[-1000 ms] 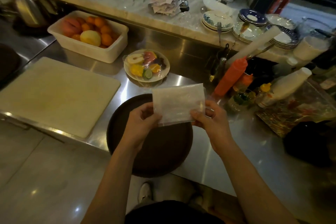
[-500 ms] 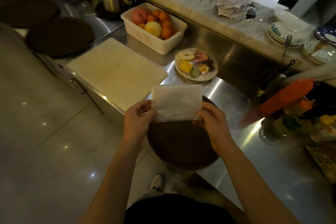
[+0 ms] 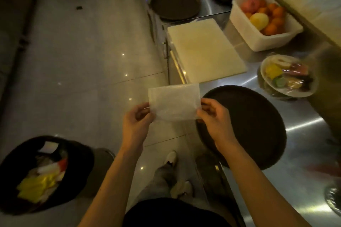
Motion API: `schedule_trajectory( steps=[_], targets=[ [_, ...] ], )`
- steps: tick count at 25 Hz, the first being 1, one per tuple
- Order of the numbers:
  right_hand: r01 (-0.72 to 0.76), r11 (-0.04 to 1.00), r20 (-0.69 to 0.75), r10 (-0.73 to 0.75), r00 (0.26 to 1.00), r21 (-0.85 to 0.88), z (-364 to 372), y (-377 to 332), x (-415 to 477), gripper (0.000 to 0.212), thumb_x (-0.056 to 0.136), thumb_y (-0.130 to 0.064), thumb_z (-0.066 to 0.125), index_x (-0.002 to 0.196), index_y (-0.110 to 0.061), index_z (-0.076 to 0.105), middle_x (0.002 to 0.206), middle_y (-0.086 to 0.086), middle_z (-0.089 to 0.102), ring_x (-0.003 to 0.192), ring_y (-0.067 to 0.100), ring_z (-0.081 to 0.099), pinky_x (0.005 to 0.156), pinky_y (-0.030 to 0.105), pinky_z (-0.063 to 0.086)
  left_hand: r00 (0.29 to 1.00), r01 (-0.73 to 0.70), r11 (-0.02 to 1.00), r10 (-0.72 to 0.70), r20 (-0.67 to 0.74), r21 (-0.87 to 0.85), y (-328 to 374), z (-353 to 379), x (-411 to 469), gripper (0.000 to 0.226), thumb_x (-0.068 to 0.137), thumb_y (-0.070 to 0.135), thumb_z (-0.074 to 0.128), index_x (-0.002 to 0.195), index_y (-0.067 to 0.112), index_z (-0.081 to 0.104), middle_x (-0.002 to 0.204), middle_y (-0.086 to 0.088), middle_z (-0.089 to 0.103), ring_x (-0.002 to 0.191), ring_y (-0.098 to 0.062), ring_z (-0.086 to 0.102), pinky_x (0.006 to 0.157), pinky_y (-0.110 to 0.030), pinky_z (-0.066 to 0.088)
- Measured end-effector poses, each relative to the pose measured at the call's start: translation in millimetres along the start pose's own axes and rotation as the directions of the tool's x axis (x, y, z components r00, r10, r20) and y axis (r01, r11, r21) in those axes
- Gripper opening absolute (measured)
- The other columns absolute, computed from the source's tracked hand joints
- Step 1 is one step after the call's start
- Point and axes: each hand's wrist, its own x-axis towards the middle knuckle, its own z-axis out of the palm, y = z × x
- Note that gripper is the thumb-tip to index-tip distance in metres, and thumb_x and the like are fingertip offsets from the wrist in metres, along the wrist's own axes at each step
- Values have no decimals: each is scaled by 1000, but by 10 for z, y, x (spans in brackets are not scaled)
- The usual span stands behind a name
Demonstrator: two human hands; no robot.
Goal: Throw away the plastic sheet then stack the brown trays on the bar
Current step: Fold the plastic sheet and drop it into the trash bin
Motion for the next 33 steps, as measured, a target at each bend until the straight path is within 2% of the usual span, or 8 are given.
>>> schedule_trajectory(
  steps=[5, 11, 14, 16, 22, 25, 28, 33],
  targets=[
    [4, 999, 236, 8, 972, -52, 774, 123, -244, 25, 90, -14, 62, 113, -23, 60, 103, -1, 68, 93, 11, 66, 73, 24, 57, 951, 30, 998, -48, -304, -63, -280, -827, -572, 28, 82, 2, 67, 109, 8, 69, 98, -14, 75, 95, -32, 71, 86, -43, 58],
    [45, 989, 416, 18, 909, -142, 1835, 157, -609, 22, 89, -10, 62, 105, -24, 61, 94, -1, 66, 87, 18, 66, 68, 29, 56, 834, 46, 996, -84, -546, -82, -530, -1782, -1051, 26, 80, 1, 66, 102, 15, 71, 93, -7, 75, 84, -20, 71, 67, -22, 53],
    [107, 974, 505, 8, 863, -199, 2480, 136, -893, 19, 90, -11, 60, 104, -24, 61, 95, -5, 64, 88, 15, 65, 70, 30, 58, 756, 55, 989, -131, -641, -137, -669, -2368, -1302, 24, 81, 0, 67, 103, 8, 70, 89, -9, 73, 76, -17, 69, 65, -23, 56],
    [152, 959, 556, 7, 831, -239, 2974, 135, -1148, 20, 90, -11, 59, 104, -25, 61, 95, -6, 63, 88, 15, 64, 71, 30, 58, 710, 64, 980, -176, -682, -187, -807, -2847, -1490, 24, 81, 0, 67, 104, 8, 69, 88, -7, 72, 80, -18, 70, 69, -29, 59],
    [232, 900, 650, 72, 756, -370, 4307, 358, -1844, 24, 90, -16, 61, 113, -23, 63, 99, -6, 64, 90, 12, 64, 73, 26, 58, 577, 133, 966, -256, -775, -220, -1291, -4128, -1974, 26, 80, 6, 68, 105, 13, 69, 89, -2, 72, 85, -16, 69, 68, -25, 55],
    [277, 863, 679, 99, 728, -422, 4729, 469, -2038, 23, 89, -14, 62, 111, -21, 62, 94, -10, 62, 87, 8, 62, 72, 22, 55, 535, 184, 953, -302, -789, -240, -1488, -4527, -2112, 26, 78, 7, 68, 103, 16, 70, 91, -2, 72, 88, -17, 70, 74, -30, 58],
    [297, 840, 705, 134, 697, -454, 5004, 580, -2079, 23, 89, -13, 63, 110, -21, 61, 91, -11, 61, 85, 7, 61, 70, 18, 52, 518, 227, 943, -330, -789, -245, -1602, -4755, -2106, 28, 79, 4, 66, 105, 15, 68, 95, -3, 71, 90, -17, 69, 75, -30, 58],
    [322, 777, 722, 233, 651, -541, 5380, 798, -1849, 26, 89, -10, 62, 114, -15, 60, 97, -1, 63, 92, 16, 62, 74, 25, 55, 499, 318, 919, -372, -782, -234, -1756, -4948, -1869, 29, 82, 3, 66, 110, 10, 66, 100, -4, 70, 92, -15, 67, 71, -19, 53]
  ],
)
